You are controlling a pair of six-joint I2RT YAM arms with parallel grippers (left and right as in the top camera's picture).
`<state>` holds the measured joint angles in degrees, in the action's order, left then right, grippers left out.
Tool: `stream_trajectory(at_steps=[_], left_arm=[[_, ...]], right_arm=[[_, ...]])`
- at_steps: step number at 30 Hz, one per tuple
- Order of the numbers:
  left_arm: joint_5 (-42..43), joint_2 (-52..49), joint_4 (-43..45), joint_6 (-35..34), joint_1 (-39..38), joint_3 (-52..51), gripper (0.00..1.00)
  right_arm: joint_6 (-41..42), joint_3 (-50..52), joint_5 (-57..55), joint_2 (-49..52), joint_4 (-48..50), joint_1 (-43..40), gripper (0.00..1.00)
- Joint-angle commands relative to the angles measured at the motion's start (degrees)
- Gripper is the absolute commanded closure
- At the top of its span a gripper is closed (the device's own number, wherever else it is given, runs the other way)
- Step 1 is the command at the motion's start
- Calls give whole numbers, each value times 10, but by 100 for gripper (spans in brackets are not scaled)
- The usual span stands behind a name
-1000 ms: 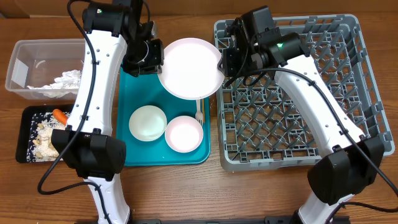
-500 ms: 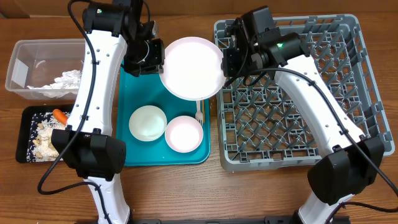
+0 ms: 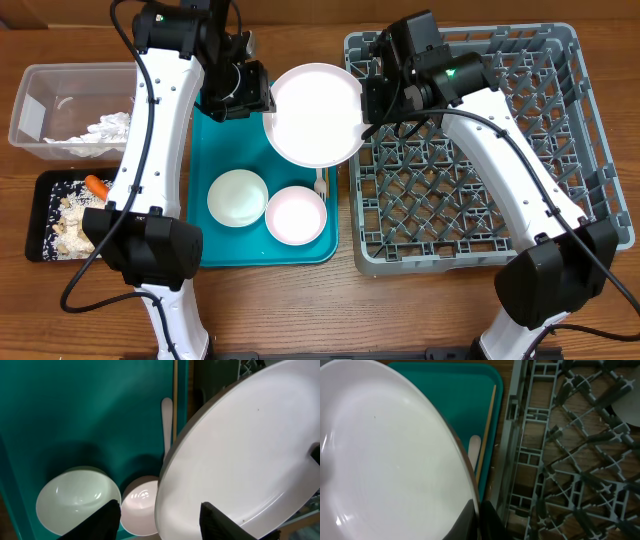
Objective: Sort waste into correct bins and load items into the dishwasher rack
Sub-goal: 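Grasp the raised plate rim with the right gripper, release the left, then carry the plate right and stand it upright in the rack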
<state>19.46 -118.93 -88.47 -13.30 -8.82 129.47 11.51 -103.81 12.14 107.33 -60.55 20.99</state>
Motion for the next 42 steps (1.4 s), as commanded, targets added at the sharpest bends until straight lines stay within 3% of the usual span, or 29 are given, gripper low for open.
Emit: stream_trajectory(at_steps=[1, 9, 11, 12, 23, 30, 37, 42], left_arm=[[33, 19, 10, 5, 2, 13, 42], [35, 19, 30, 5, 35, 13, 18], [34, 18, 30, 5, 43, 13, 2], [32, 19, 30, 5, 45, 13, 0], [24, 18, 30, 5, 47, 13, 0], [24, 18, 30, 5, 47, 13, 0], [24, 18, 30, 5, 47, 13, 0], [24, 18, 30, 5, 47, 13, 0]], right_arm=[[0, -21, -19, -6, 2, -2, 96], [23, -95, -187, -40, -90, -54, 96], [35, -125, -246, -57, -112, -77, 96], [42, -135, -277, -65, -119, -86, 96], [52, -139, -693, -95, -112, -145, 96], [78, -73, -828, -92, -68, -161, 96], [75, 25, -850, -91, -14, -175, 96], [1, 96, -822, -91, 75, -170, 96]])
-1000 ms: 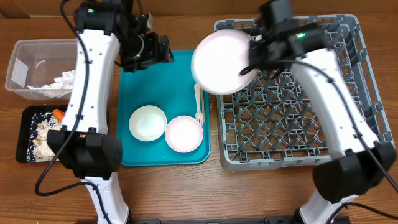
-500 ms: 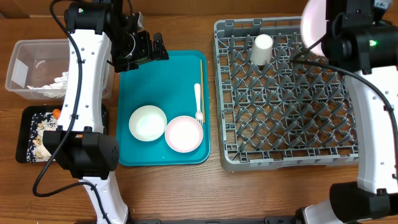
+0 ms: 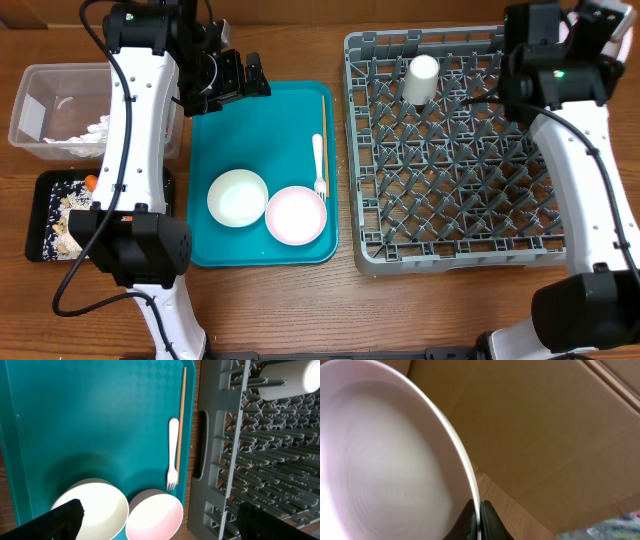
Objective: Sort waste into correct bins and load items into the dishwasher rack
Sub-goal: 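Carry the plate right and stand it upright in the rack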
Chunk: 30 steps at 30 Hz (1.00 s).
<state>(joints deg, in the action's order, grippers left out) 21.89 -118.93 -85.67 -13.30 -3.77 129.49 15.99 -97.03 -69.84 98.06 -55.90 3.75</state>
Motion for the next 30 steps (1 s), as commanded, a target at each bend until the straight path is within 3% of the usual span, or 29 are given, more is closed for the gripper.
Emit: stream_trajectory(at_steps=[1, 25, 30], left_arm=[[0, 18, 2, 5, -3, 13, 0], [0, 18, 2, 5, -3, 13, 0], [0, 18, 2, 5, -3, 13, 0]], right_arm=[[-47, 35, 2, 2, 33, 3, 96], [-47, 169, 70, 2, 116, 37, 96], [-118, 169, 113, 2, 146, 37, 96]])
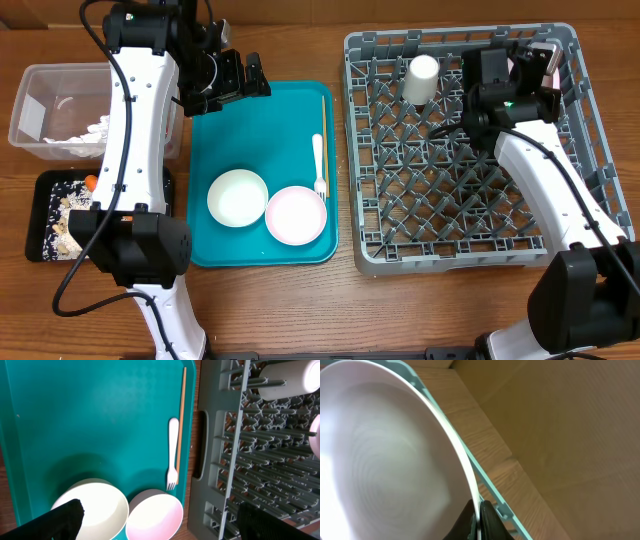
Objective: Sort waste into correct bins and load items into the dishwasher rack
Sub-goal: 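Carry the plate right and stand it upright in the rack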
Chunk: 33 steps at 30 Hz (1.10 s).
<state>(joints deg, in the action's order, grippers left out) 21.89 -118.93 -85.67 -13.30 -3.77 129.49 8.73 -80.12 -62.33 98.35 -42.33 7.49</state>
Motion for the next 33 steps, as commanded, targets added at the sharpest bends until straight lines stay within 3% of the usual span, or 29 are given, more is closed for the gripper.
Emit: stream_trajectory(at_steps=[1, 7, 10, 11, 12, 15, 28, 33], left_arm=[[0, 18, 2, 5, -3, 13, 0], [0, 18, 2, 5, -3, 13, 0], [0, 18, 2, 5, -3, 13, 0], [0, 18, 2, 5, -3, 13, 0], [0, 18, 2, 5, -3, 13, 0], [0, 18, 2, 5, -3, 13, 0], [0, 18, 2, 5, -3, 13, 0], [0, 18, 2, 5, -3, 13, 0]], right_arm=[[-50, 0, 63, -1, 11, -1, 96], [-61, 2, 160, -1, 18, -1, 96], [-63, 2, 180, -1, 26, -1, 82], [-63, 2, 181, -1, 27, -1, 73], [-63, 2, 181, -1, 29, -1, 58], [-62, 2, 180, -1, 33, -1, 42], [-57, -26, 189, -62, 20, -1, 41], [-40, -37, 337, -122, -20, -1, 41]])
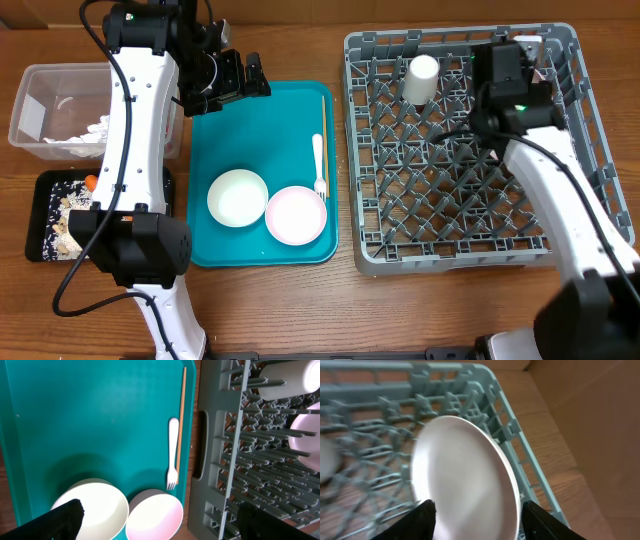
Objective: Sort waste into correct bins and load items into the dishwasher rack
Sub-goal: 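Carry the plate right and stand it upright in the rack, then release the plate and move the right gripper to the pink bowl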
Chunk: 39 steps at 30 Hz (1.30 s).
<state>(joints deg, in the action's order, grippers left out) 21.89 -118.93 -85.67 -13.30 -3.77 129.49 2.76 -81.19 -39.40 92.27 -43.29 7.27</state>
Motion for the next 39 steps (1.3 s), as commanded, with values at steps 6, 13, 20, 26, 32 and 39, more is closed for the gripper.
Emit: stream_trajectory(at_steps=[6, 13, 20, 26, 32, 39], left_arm=[[0, 18, 2, 5, -3, 13, 0], [0, 18, 2, 5, -3, 13, 0], [0, 18, 2, 5, -3, 13, 0], [0, 18, 2, 5, -3, 13, 0], [0, 18, 2, 5, -3, 13, 0], [0, 18, 2, 5, -3, 13, 0]], right_arm=[[46, -26, 504, -132, -105, 2, 51], [13, -24, 641, -127, -215, 56, 54], [-3, -12, 619, -96, -236, 172, 54], [-2, 14, 609, -38, -193, 247, 54], [-3, 14, 586, 46, -161, 298, 54], [-12, 14, 534, 125, -102, 333, 54]])
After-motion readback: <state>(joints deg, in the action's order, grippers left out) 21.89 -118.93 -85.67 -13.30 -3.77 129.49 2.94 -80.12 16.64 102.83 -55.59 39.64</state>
